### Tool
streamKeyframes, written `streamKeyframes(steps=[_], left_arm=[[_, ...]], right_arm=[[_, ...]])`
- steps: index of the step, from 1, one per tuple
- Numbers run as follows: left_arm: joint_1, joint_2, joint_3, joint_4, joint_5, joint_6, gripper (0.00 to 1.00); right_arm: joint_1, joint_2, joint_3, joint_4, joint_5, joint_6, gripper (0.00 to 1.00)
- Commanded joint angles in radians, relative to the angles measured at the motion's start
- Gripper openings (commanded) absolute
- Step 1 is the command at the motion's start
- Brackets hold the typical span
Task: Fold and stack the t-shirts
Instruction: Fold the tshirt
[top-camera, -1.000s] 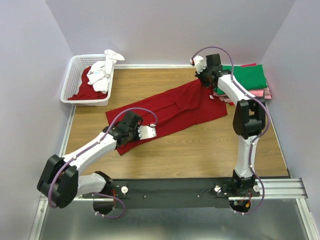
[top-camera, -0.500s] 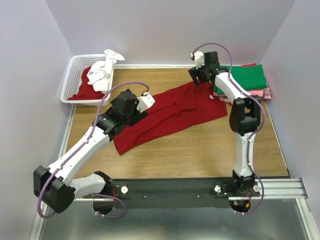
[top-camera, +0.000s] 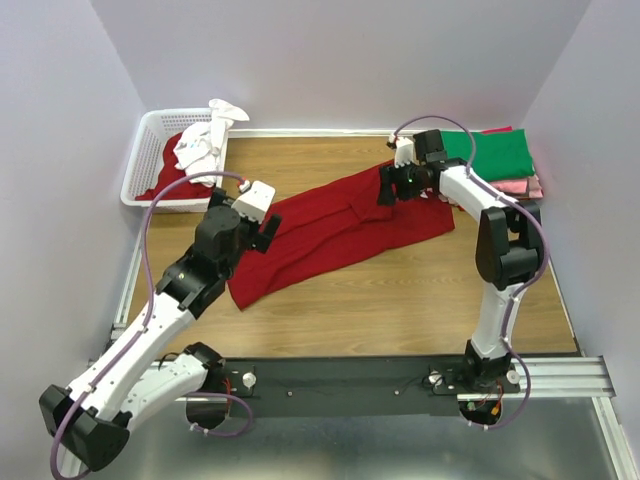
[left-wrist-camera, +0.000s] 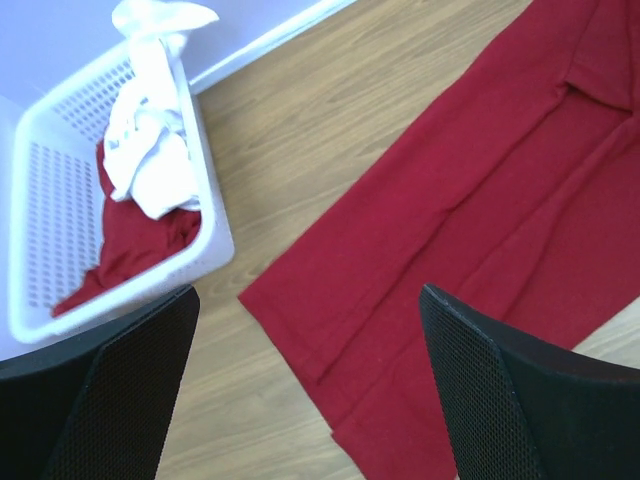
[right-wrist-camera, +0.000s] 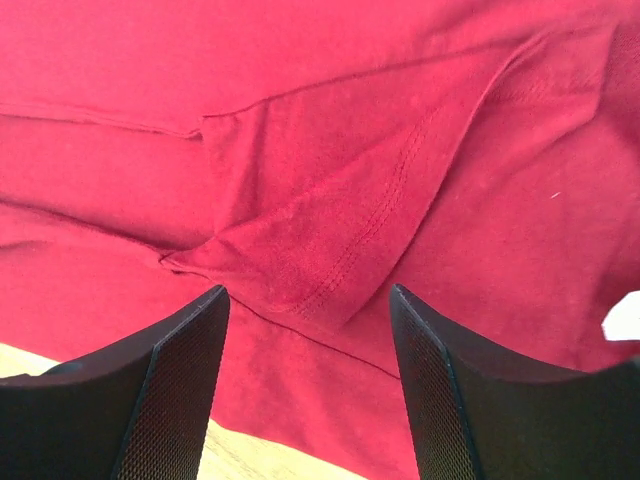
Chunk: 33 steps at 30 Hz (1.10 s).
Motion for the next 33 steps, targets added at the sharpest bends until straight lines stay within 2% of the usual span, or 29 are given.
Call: streamKeyframes(steps=[1, 5, 9, 16, 20, 22, 23, 26, 28, 33], left_arm=[[0.003, -0.122, -0.121, 0.167, -0.015, -0.060, 0.98], [0.003, -0.368, -0.267, 0.321, -0.052, -0.076, 0.98], [0.003, -0.478, -0.315, 0.369, -0.059, -0.065, 0.98], [0.001, -0.380, -0.290, 0.368, 0.030, -0.064, 0.98], [0.003, -0.331, -0.277, 0.359, 0.063, -0.065, 0.98], [0.003, -0.334, -0.277, 0.357, 0.062, -0.067, 0.98], [0.003, -0.340, -0.280, 0.359, 0.059, -0.065, 0.99], [0.003, -0.352, -0.283, 0.360, 0.054, -0.065, 0.98], [0.003, -0.354, -0.284, 0.362, 0.053, -0.065, 0.98], [0.001, -0.354, -0.284, 0.362, 0.051, -0.064, 0.98]], right_arm=[[-0.013, 0.034, -0.016, -0.005, -0.030, 0.095, 0.71], [-0.022, 0.044, -0.030, -0.005, -0.010, 0.109, 0.68], [-0.022, 0.067, -0.034, -0.005, -0.001, 0.112, 0.67], [-0.022, 0.099, -0.040, -0.005, -0.011, 0.118, 0.63], [-0.022, 0.113, -0.036, -0.003, -0.028, 0.121, 0.55], [-0.021, 0.119, -0.033, -0.005, -0.051, 0.123, 0.45], [-0.022, 0.119, -0.031, -0.005, -0.060, 0.120, 0.34], [-0.021, 0.114, -0.008, -0.005, -0.100, 0.133, 0.17], [-0.021, 0.113, 0.009, -0.008, -0.128, 0.138, 0.13], [-0.022, 0.146, 0.093, -0.012, -0.185, 0.181, 0.13]])
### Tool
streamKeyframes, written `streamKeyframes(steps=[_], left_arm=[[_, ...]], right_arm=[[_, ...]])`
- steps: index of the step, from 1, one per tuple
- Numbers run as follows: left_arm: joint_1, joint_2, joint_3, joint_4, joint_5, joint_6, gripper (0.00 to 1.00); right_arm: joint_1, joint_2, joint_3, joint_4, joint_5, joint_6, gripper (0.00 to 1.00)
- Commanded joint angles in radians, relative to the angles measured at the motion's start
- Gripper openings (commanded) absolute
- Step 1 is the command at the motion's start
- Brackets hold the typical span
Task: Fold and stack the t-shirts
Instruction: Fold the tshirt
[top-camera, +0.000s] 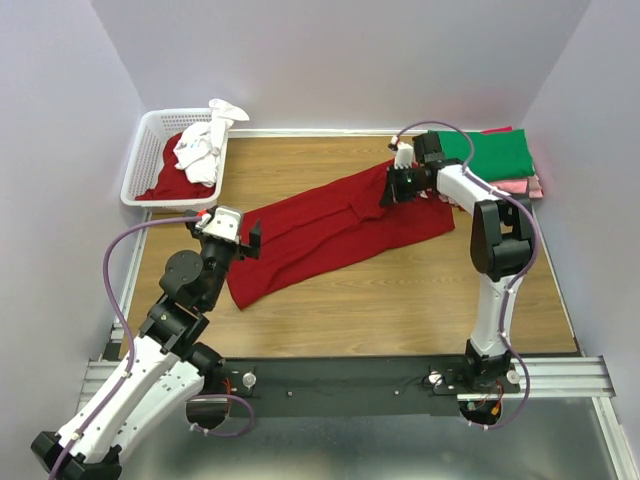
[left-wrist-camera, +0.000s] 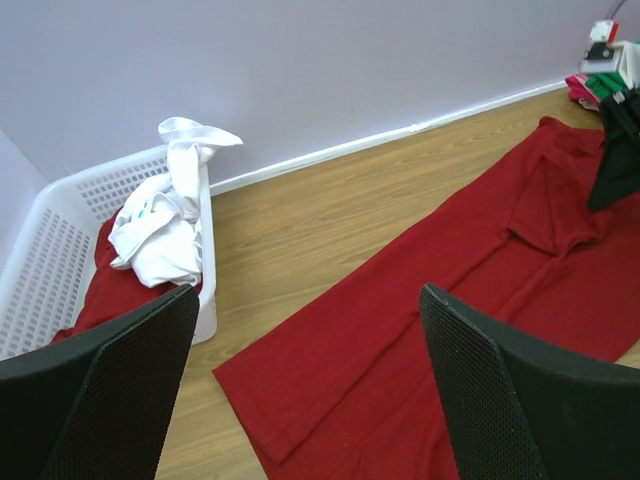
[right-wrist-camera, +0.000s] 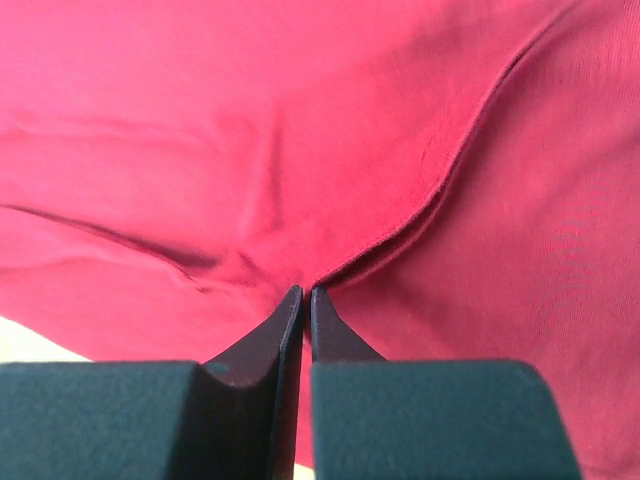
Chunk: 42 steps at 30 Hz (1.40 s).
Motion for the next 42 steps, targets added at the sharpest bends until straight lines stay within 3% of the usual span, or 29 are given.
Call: streamKeyframes(steps=[1, 10, 15, 21, 26, 30, 33, 38, 42], left_arm=[[0.003, -0.006, 0.010, 0.023, 0.015, -0.011, 0.98], [0.002, 0.000, 0.007, 0.022, 0.004, -0.010, 0.98], [0.002, 0.014, 0.007, 0.020, 0.007, -0.010, 0.98], [0.003, 0.012, 0.013, 0.013, -0.020, -0.048, 0.98], [0.002, -0.024, 0.007, 0.013, -0.074, -0.082, 0.99], [0.003, -0.063, 0.003, 0.011, -0.129, -0.155, 0.98], [0.005, -0.039, 0.036, -0.055, -0.223, -0.289, 0.98], [0.048, 0.102, 0.105, -0.179, -0.042, -0.617, 0.93], [0.179, 0.303, 0.177, -0.335, 0.116, -0.902, 0.79]], right_arm=[[-0.002, 0.057, 0.089, -0.006, -0.102, 0.052, 0.13], [-0.002, 0.262, 0.359, -0.006, -0.232, 0.175, 0.14], [-0.002, 0.380, 0.516, -0.003, -0.311, 0.256, 0.24], [-0.001, 0.422, 0.641, 0.021, -0.380, 0.310, 0.49], [-0.001, 0.408, 0.723, 0.046, -0.415, 0.320, 0.51], [-0.011, 0.313, 0.656, 0.043, -0.404, 0.203, 0.52], [-0.025, 0.188, 0.490, 0.035, -0.453, 0.072, 0.53], [-0.027, -0.052, 0.138, 0.035, -0.362, -0.100, 0.57], [-0.028, -0.222, -0.050, 0.034, -0.276, -0.158, 0.57]])
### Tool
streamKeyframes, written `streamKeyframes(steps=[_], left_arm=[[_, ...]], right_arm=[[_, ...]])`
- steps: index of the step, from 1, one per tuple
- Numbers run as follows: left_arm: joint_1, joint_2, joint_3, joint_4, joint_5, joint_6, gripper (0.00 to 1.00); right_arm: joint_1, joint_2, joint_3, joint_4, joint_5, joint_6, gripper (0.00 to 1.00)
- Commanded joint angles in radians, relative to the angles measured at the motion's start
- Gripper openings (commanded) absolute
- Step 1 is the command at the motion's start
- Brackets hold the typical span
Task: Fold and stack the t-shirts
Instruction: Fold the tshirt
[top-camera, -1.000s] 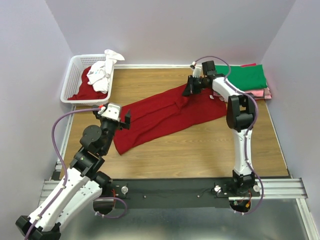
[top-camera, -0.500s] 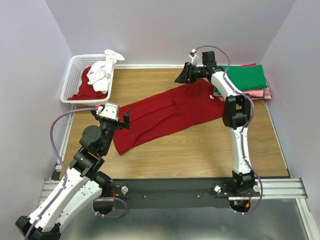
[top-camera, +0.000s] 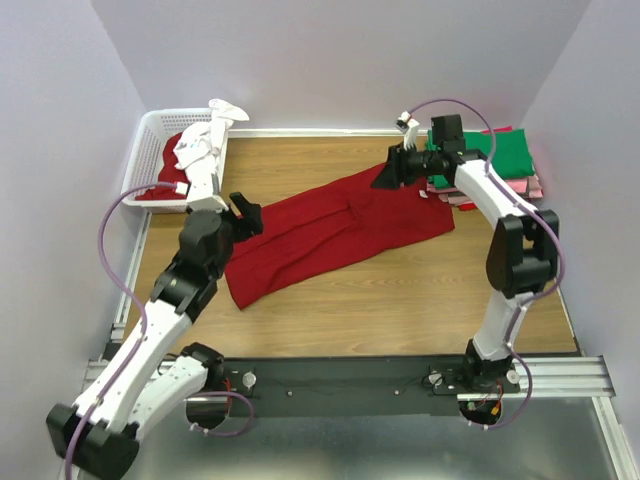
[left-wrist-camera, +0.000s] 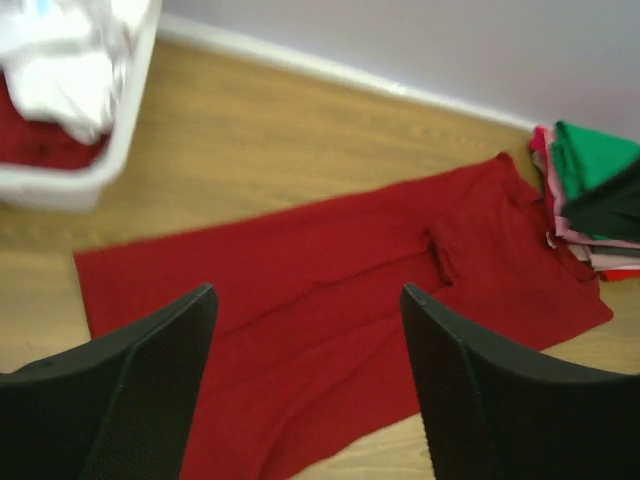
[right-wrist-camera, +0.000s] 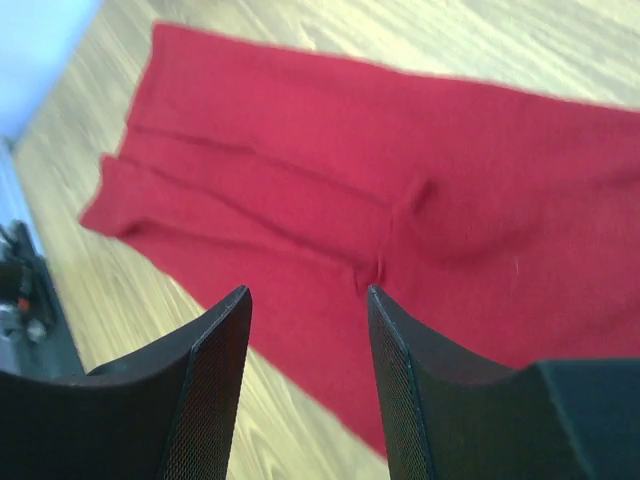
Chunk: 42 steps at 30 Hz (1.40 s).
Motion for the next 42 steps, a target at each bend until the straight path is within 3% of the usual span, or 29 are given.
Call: streamKeyframes(steps=[1, 2, 5, 12, 24, 31, 34, 36, 42], left_arm=[[0.112, 0.152, 0.048, -0.219, 0.177, -0.389, 0.72], [0.124, 0.214, 0.058, -0.317, 0.185, -0.491, 0.57], [0.149, 0.302, 0.091, -0.506, 0.156, -0.600, 0.56], [0.169, 0.387, 0.001, -0.598, 0.113, -0.765, 0.63], [0.293, 0.433, -0.028, -0.631, 0.024, -0.776, 0.61], [0.326, 0.491, -0.016, -0.605, 0.022, -0.741, 0.49], [0.329, 0.515, -0.019, -0.579, 0.043, -0.715, 0.48], [0.329, 0.532, -0.020, -0.559, 0.053, -0.704, 0.40], [0.330, 0.572, -0.022, -0.516, 0.059, -0.661, 0.37]], right_arm=[[-0.002, -0.137, -0.167, -0.008, 0.096, -0.122, 0.57], [-0.002, -0.159, -0.193, -0.008, 0.112, -0.135, 0.57], [-0.005, -0.212, -0.270, -0.005, 0.145, -0.157, 0.58], [-0.057, -0.232, -0.332, -0.005, 0.107, -0.168, 0.58], [-0.122, -0.220, -0.342, -0.006, 0.044, -0.154, 0.58], [-0.134, -0.225, -0.345, -0.006, 0.039, -0.154, 0.58], [-0.137, -0.225, -0.345, -0.006, 0.036, -0.151, 0.58], [-0.137, -0.223, -0.345, -0.006, 0.036, -0.151, 0.58], [-0.140, -0.216, -0.347, -0.008, 0.033, -0.151, 0.58]])
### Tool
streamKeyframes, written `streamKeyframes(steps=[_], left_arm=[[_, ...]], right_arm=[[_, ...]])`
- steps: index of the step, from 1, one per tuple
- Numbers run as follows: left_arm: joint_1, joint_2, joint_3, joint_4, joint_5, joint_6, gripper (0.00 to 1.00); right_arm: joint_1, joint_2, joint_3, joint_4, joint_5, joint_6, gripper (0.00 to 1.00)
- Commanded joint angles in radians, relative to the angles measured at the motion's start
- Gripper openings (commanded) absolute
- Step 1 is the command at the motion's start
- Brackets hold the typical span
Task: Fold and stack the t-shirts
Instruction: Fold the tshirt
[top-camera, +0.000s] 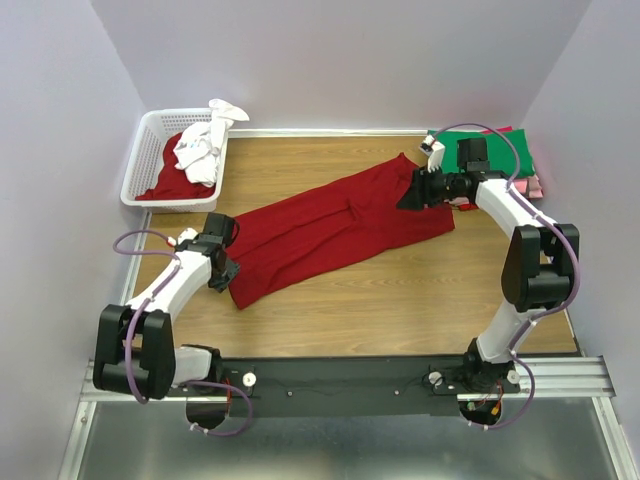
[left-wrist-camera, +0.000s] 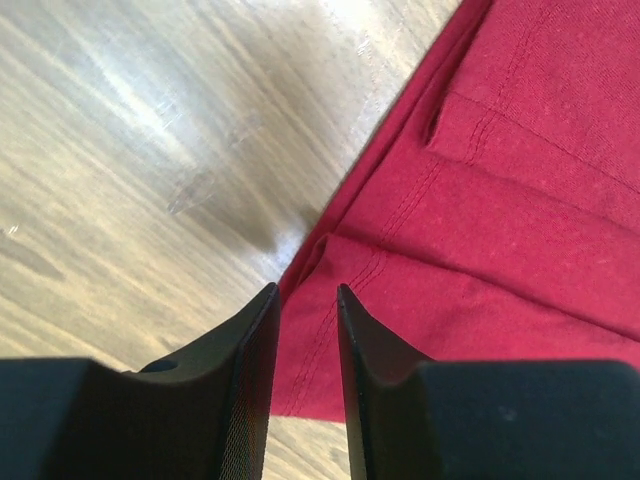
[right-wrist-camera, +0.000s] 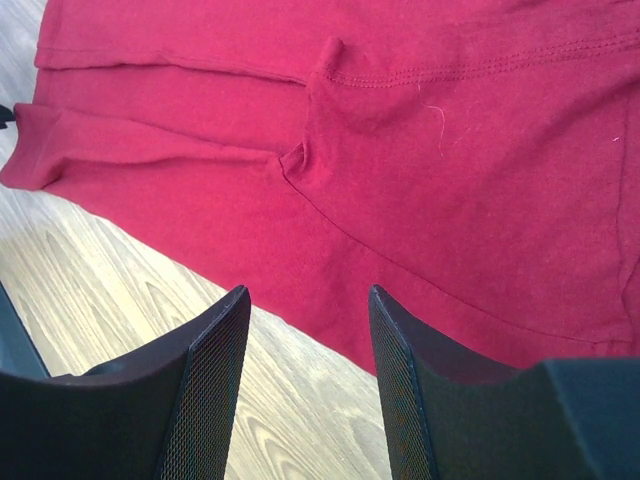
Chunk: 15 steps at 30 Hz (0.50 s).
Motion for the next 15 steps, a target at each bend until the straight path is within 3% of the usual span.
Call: streamKeyframes(steps=[1, 7, 9, 10, 11, 15], left_arm=[[0.008, 0.030, 0.003, 0.038, -0.017, 0.029, 0.37], [0.011, 0.061, -0.009, 0.066, -0.018, 0.040, 0.37], [0.011, 0.072, -0.012, 0.075, -0.014, 0.044, 0.29], [0.013, 0.072, -0.014, 0.076, -0.014, 0.050, 0.14], [0.014, 0.072, -0.012, 0.078, -0.012, 0.052, 0.09], [0.017, 0.066, -0.012, 0.087, -0.015, 0.070, 0.06]], right_arm=[[-0.006, -0.014, -0.016, -0.006, -0.027, -0.010, 0.58], [-0.006, -0.023, -0.016, -0.029, 0.032, -0.048, 0.58], [-0.006, -0.028, -0.013, -0.072, 0.089, -0.090, 0.58], [-0.008, -0.037, -0.014, -0.086, 0.112, -0.099, 0.58], [-0.008, -0.045, -0.017, -0.108, 0.168, -0.111, 0.58], [-0.014, -0.109, -0.074, -0.152, 0.319, -0.154, 0.58]])
